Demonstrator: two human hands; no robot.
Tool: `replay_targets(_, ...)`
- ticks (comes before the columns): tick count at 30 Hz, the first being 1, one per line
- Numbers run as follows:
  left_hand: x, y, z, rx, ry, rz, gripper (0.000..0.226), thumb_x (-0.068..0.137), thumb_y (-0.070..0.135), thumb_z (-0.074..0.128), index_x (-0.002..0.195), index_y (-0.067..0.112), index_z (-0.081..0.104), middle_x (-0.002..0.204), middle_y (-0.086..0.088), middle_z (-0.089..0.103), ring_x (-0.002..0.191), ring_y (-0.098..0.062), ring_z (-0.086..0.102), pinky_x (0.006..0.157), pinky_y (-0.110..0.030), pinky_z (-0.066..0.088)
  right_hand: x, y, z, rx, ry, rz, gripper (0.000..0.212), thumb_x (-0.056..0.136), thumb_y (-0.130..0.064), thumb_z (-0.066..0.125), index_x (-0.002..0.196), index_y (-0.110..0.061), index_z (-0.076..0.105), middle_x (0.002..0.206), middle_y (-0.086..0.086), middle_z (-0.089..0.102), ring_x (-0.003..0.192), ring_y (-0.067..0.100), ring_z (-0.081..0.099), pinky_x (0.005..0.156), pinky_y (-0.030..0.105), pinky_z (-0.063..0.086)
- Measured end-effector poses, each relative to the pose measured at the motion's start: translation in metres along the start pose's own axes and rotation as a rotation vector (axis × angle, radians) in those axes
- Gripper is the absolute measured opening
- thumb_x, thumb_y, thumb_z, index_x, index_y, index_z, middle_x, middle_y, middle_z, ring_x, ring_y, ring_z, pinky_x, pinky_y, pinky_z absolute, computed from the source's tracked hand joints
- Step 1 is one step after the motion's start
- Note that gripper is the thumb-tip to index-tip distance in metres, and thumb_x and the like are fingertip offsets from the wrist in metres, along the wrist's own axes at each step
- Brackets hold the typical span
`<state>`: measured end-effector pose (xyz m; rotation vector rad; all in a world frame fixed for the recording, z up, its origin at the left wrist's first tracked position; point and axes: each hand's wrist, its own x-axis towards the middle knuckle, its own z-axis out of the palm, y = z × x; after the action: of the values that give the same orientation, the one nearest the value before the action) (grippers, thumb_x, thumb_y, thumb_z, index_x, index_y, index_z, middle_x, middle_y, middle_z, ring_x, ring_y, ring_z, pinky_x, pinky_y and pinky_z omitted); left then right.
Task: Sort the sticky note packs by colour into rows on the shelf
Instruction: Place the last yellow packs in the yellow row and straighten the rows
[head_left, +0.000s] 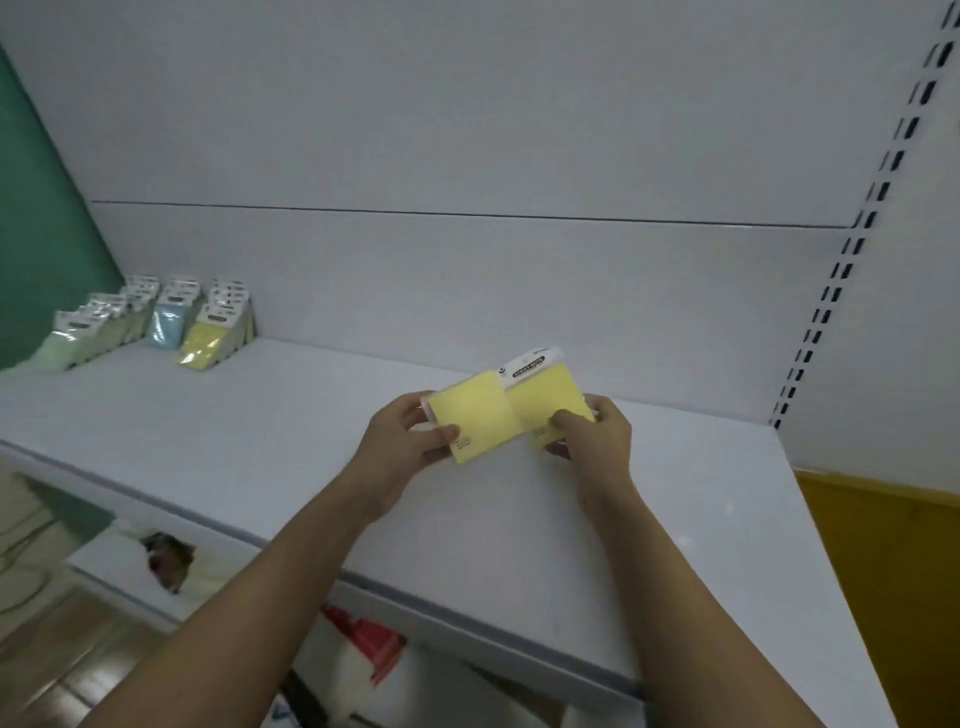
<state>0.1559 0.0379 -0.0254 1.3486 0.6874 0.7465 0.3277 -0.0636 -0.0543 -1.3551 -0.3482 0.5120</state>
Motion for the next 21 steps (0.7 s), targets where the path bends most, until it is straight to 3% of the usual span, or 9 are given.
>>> replay_targets(3,-0.026,0.009,-0.039,-0.010,0.033,0.009,0.045,0.080,-0.012,0.065,0.120,0.009,0.058,0.112,-0.021,0.065,0.092,-0.026,0.068,0.074,-0.028,0.059,-0.021,0.002,0.024,0.001,-0.139,0.055,0.017,0.079,0.001,0.053,0.092,-0.006,0.062,0.098,0.019,0.065,0.082,0.031,0.066,0.062,0.035,0.060)
replay_targets(7,-0.047,0.026,-0.087,0.004,0.057,0.052,0.052,0.082,-0.008,0.065,0.124,0.022,0.058,0.105,-0.018,0.072,0.096,-0.028,0.069,0.077,-0.031,0.059,-0.049,0.004,0.059,-0.031,-0.272,0.033,0.011,0.083,-0.002,0.055,0.088,-0.006,0.063,0.100,0.018,0.065,0.091,0.032,0.066,0.059,0.030,0.055)
replay_targets(10,-0.054,0.031,-0.122,-0.012,0.064,0.060,0.068,0.080,-0.006,0.068,0.130,0.034,0.045,0.104,-0.017,0.073,0.096,-0.029,0.070,0.083,-0.039,0.058,-0.065,0.002,0.088,-0.001,-0.305,0.083,0.007,0.084,-0.004,0.058,0.090,-0.003,0.063,0.097,0.014,0.064,0.087,0.025,0.063,0.063,0.030,0.054)
replay_targets(12,-0.057,0.034,-0.146,-0.034,0.070,0.070,0.076,0.080,-0.007,0.068,0.134,0.034,0.036,0.106,-0.016,0.073,0.098,-0.028,0.070,0.081,-0.038,0.058,-0.076,0.004,0.111,-0.046,-0.320,0.096,0.014,0.083,-0.001,0.058,0.097,0.000,0.061,0.096,0.013,0.063,0.085,0.023,0.061,0.065,0.029,0.055)
replay_targets(16,-0.057,0.039,-0.200,-0.104,0.119,0.069,0.052,0.082,-0.010,0.064,0.128,0.005,0.047,0.104,-0.014,0.072,0.089,-0.023,0.071,0.069,-0.026,0.059,-0.100,0.015,0.161,-0.140,-0.338,0.078,0.030,0.080,0.006,0.055,0.108,-0.003,0.058,0.100,0.016,0.064,0.080,0.024,0.060,0.062,0.029,0.054)
replay_targets(21,-0.061,0.037,-0.288,-0.020,0.099,0.060,0.032,0.087,-0.006,0.060,0.116,0.007,0.061,0.101,-0.011,0.073,0.089,-0.024,0.069,0.070,-0.027,0.055,-0.128,0.021,0.240,-0.071,-0.336,0.109,0.015,0.090,0.001,0.049,0.102,-0.003,0.058,0.096,0.012,0.061,0.079,0.023,0.060,0.064,0.032,0.057)
